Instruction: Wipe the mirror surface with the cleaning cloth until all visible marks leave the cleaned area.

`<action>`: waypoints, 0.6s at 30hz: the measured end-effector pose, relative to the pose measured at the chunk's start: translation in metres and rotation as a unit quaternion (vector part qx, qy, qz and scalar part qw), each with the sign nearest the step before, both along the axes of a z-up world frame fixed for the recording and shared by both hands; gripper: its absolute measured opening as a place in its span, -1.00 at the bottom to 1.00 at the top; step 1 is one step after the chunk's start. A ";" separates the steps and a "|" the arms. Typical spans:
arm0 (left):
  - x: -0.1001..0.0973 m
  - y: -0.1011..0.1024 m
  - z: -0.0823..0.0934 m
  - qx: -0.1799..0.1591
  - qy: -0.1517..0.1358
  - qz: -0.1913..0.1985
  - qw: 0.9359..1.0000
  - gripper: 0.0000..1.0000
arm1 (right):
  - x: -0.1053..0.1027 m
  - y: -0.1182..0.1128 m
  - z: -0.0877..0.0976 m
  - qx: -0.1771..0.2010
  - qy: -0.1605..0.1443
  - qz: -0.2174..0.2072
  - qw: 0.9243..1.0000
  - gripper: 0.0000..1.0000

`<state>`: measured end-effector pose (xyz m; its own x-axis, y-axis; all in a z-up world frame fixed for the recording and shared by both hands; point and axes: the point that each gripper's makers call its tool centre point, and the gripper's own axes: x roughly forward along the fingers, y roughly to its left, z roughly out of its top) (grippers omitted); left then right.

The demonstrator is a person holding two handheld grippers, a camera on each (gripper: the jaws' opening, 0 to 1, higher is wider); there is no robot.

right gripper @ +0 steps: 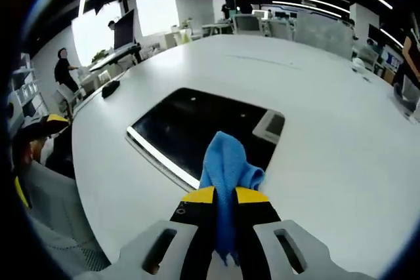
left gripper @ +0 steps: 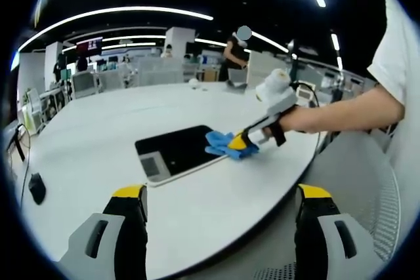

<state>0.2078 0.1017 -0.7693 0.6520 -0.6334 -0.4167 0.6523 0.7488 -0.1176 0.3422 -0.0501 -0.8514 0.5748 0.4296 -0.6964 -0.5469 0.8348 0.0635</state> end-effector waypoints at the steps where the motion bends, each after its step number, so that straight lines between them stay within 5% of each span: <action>1: 0.000 0.000 0.000 0.000 0.000 0.000 1.000 0.87 | 0.001 0.000 0.000 0.000 0.000 0.000 1.000 -0.90; 18: 0.000 0.000 -0.001 0.001 0.002 -0.001 1.000 0.87 | 0.020 -0.002 0.000 0.000 -0.002 -0.008 1.000 -0.90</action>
